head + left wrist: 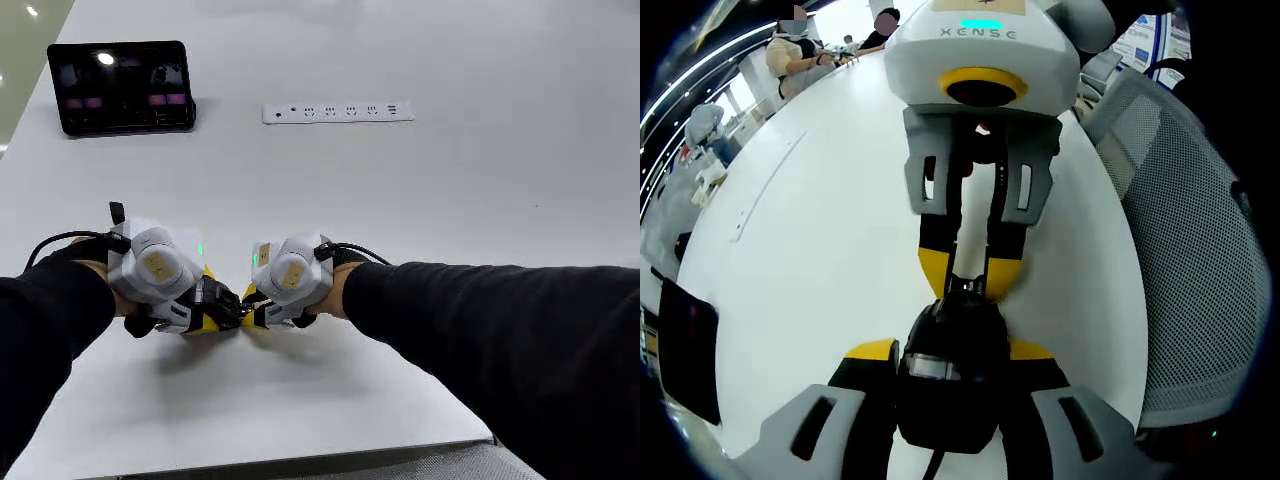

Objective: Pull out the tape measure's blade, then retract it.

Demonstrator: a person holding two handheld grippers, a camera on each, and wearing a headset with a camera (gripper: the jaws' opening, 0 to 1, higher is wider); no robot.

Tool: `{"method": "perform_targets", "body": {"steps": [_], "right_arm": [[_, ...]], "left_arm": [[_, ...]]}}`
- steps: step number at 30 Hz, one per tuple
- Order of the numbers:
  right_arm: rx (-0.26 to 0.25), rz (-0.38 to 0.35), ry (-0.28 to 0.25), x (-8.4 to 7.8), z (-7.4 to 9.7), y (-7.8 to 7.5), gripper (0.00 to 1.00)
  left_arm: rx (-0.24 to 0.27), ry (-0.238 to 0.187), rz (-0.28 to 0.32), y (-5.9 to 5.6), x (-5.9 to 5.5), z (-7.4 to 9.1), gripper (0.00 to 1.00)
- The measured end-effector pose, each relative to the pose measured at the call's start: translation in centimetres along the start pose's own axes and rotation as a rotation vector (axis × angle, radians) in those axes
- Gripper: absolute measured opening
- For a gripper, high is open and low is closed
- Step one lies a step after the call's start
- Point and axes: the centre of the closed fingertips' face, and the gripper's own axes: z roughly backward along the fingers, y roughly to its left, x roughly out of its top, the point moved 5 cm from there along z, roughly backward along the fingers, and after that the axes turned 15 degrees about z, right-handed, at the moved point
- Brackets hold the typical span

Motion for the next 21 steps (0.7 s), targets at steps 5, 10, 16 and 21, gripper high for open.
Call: {"method": "perform_targets", "body": {"steps": [5, 10, 16, 21], "right_arm": [[0.015, 0.011, 0.0, -0.1, 0.0, 0.0, 0.12], [0.015, -0.041, -0.016, -0.32, 0.16, -0.04, 0.12], [0.013, 0.007, -0.001, -0.25, 0.34, 0.29, 0.11], [0.015, -0.002, -0.002, -0.73, 0.77, 0.32, 0.11]], "left_arm": [[0.002, -0.003, -0.002, 0.08, -0.09, -0.01, 0.34], [-0.001, -0.019, -0.001, 0.08, -0.22, 0.09, 0.34], [-0.009, -0.022, -0.002, 0.0, -0.25, 0.12, 0.34], [-0.01, -0.023, 0.004, 0.09, -0.33, 0.11, 0.33]]}}
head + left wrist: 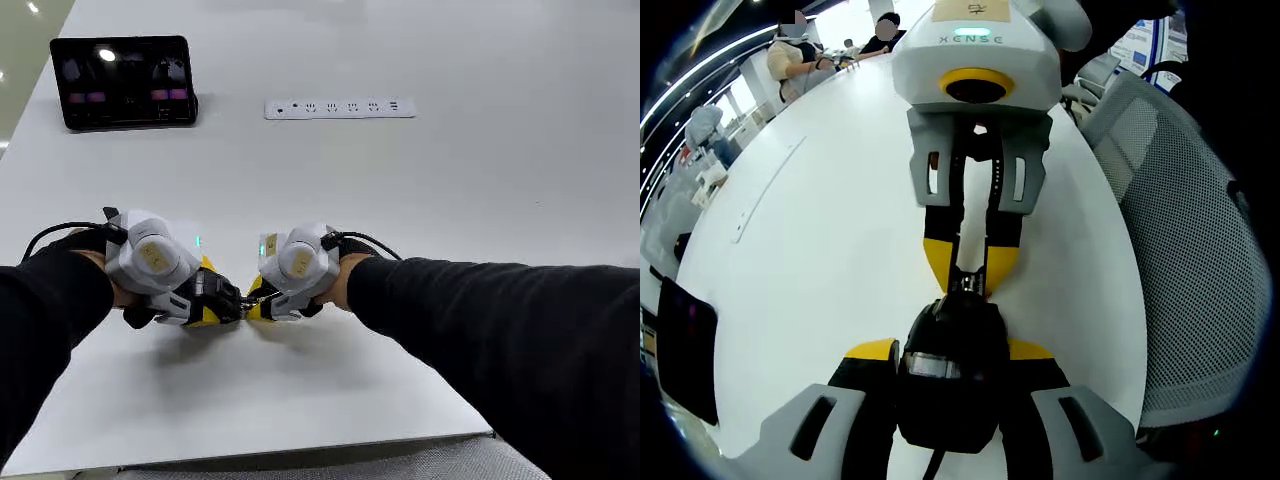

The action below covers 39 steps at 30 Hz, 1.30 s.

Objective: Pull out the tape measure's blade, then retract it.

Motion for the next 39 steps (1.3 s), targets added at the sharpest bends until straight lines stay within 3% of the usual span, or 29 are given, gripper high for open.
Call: {"method": "perform_targets", "body": {"steps": [16, 39], "right_arm": [[-0.001, -0.041, 0.008, -1.3, 1.2, 0.5, 0.11], [-0.002, -0.039, 0.015, -1.9, 1.9, 0.7, 0.11]], "left_arm": [[0.004, 0.003, 0.006, -0.1, 0.0, 0.0, 0.34], [0.012, 0.004, 0.016, -0.1, 0.0, 0.0, 0.33]]}}
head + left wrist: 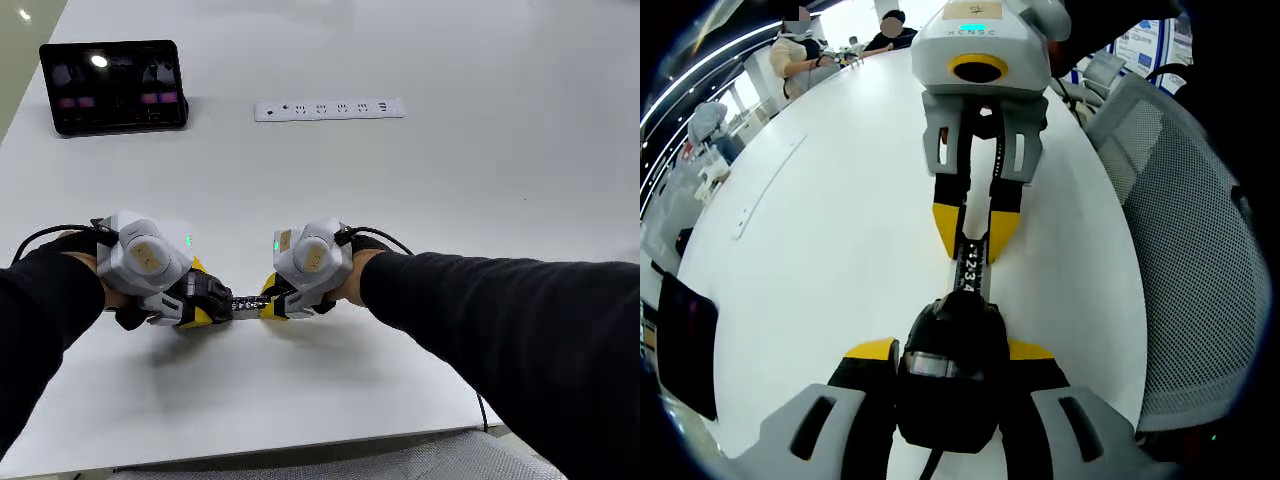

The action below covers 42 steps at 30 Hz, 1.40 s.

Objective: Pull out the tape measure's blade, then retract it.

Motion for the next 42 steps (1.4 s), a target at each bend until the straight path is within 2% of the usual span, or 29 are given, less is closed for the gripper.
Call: {"method": "perform_targets", "body": {"steps": [42], "right_arm": [[0.006, -0.009, 0.017, -2.1, 1.5, 0.3, 0.11]], "left_arm": [[0.009, -0.003, 0.006, -0.2, -0.1, 0.0, 0.33]]}}
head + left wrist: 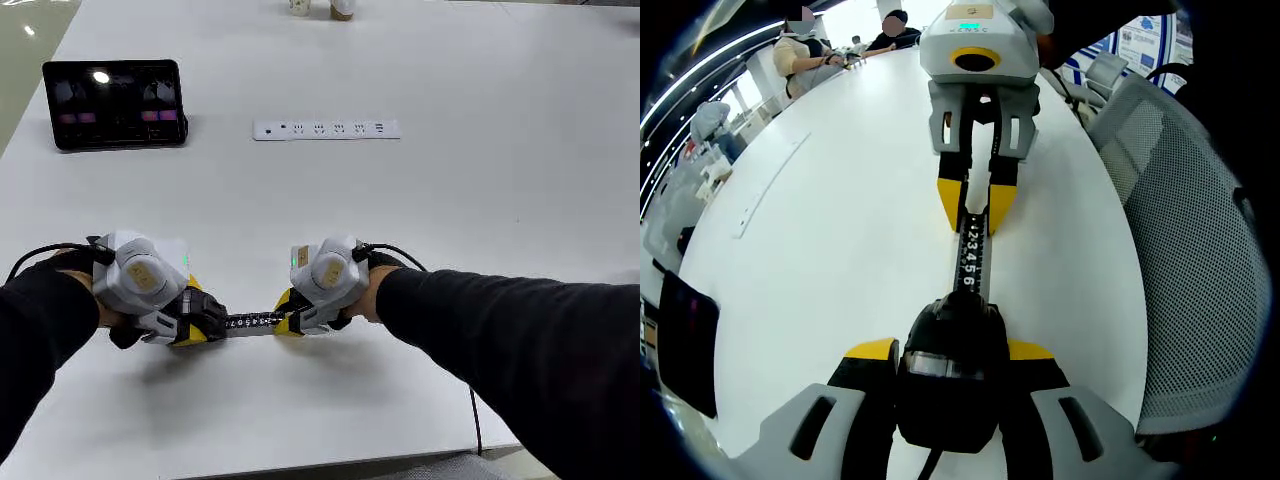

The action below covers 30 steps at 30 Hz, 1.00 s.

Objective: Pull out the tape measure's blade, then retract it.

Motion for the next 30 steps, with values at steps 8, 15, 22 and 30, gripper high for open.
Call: {"method": "perform_targets", "body": {"steps": [8, 15, 22, 30], "right_arm": [[-0.007, -0.009, -0.01, -0.16, 0.18, 0.09, 0.11], [-0.009, -0.012, -0.006, -0.33, 0.4, 0.24, 0.11], [-0.008, -0.008, -0.007, -0.5, 0.68, 0.25, 0.11], [-0.005, -0.003, -0.004, -0.75, 0.86, 0.22, 0.11]], "left_arm": [[0.001, 0.0, -0.001, -0.06, 0.03, 0.02, 0.33], [0.001, 0.002, -0.005, -0.07, 0.04, -0.03, 0.33], [0.004, 0.001, -0.004, -0.04, 0.02, -0.07, 0.33], [0.004, 0.002, -0.001, 0.0, 0.03, -0.11, 0.33]]}}
